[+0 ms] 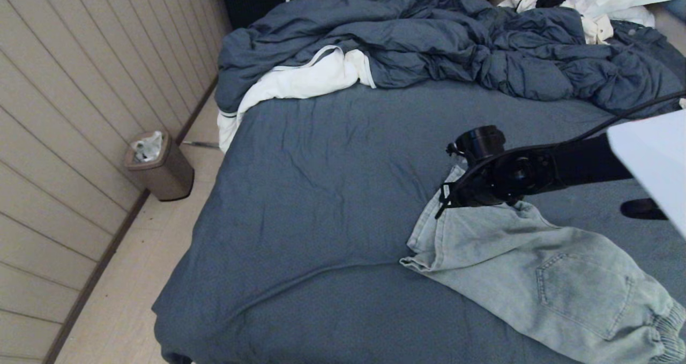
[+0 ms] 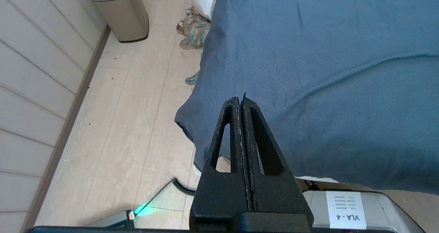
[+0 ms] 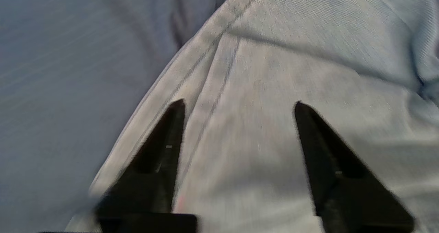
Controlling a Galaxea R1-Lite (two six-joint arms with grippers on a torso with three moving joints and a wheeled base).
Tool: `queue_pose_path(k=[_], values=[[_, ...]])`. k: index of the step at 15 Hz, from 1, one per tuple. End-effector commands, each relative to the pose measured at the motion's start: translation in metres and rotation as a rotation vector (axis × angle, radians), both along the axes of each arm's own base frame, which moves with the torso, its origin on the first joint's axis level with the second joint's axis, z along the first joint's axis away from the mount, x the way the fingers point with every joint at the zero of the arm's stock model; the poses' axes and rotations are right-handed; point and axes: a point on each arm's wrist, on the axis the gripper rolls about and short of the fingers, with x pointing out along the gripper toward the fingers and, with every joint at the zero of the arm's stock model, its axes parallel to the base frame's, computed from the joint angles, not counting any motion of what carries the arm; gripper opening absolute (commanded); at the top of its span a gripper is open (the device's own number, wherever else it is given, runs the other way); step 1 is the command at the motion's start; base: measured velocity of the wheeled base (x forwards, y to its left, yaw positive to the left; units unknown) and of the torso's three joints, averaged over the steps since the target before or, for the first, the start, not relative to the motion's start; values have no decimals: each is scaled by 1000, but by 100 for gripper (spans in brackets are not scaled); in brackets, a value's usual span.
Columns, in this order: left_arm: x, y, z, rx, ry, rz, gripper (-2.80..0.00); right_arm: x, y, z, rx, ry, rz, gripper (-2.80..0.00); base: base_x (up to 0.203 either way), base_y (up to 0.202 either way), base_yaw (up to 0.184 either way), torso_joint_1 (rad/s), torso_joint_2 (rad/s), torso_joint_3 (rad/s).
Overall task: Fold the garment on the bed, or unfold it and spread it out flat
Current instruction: Unford the blue shorts
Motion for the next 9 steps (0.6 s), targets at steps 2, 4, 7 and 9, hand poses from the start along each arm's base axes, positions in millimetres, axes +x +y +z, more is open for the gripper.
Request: queue_pose_path(k=[2,4,7,9], values=[[0,0,-1,0,11,-2,-280,31,7,-46,-27,30,-20,0,0,0,0,0,0,0],[0,0,-1,0,14,-3,-280,41,7,-57,-22,-22,-18,0,0,0,0,0,0,0],[-1,0,-1,-1,29,-6,-280,47,6,-68,-21,-19,-20,0,0,0,0,0,0,0],[-1,0,-1,-1,35,-9,-280,49,1,-72,-18,-13,-31,0,0,0,0,0,0,0]])
